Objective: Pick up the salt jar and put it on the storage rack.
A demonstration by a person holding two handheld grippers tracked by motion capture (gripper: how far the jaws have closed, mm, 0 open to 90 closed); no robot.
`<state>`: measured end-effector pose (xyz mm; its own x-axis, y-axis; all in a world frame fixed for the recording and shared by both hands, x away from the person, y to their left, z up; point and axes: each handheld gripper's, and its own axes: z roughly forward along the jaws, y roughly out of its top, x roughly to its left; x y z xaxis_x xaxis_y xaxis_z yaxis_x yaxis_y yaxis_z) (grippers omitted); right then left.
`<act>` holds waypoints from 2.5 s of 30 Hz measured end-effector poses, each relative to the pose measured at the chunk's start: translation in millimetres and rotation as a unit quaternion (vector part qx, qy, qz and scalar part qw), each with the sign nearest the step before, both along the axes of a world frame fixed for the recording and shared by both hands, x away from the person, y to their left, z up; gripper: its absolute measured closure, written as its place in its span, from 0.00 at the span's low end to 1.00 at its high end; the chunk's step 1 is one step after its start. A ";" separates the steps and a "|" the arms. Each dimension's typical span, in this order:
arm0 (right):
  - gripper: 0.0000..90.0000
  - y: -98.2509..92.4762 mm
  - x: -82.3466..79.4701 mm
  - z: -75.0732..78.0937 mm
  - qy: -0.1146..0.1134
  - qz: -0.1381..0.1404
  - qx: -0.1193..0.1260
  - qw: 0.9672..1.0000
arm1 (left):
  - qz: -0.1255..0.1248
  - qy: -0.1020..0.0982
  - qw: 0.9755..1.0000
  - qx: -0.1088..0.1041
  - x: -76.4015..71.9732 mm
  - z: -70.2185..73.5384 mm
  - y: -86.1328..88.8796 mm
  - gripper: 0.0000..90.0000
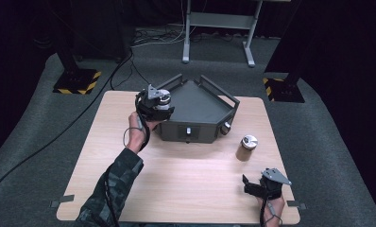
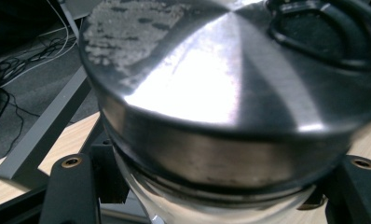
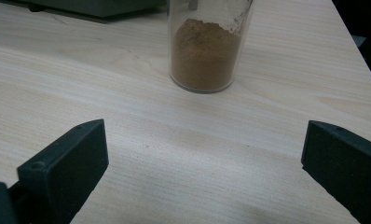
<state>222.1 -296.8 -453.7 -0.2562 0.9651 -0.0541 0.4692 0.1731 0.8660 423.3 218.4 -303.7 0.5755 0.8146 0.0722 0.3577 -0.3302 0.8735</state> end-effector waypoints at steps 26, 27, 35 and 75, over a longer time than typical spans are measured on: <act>0.00 0.2 -0.2 0.0 0.000 0.000 -0.001 1.000 | 0.007 0.017 1.000 -0.006 26.2 -11.5 -15.6 0.35; 0.00 0.1 -0.1 -0.1 0.000 0.001 -0.001 1.000 | 0.007 0.016 1.000 -0.007 26.4 -12.2 -15.8 0.35; 0.00 0.4 0.0 0.1 0.000 0.001 -0.002 1.000 | 0.007 0.021 1.000 -0.005 28.1 -15.8 -16.5 0.35; 0.00 0.4 0.0 0.1 0.000 0.001 -0.002 1.000 | 0.010 0.025 1.000 -0.011 28.4 -18.9 -16.0 0.27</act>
<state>222.1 -296.4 -453.6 -0.2584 0.9643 -0.0580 0.4685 0.1776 0.8654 451.7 202.3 -322.6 0.5623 0.8265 0.0265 0.4067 -0.3043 0.8614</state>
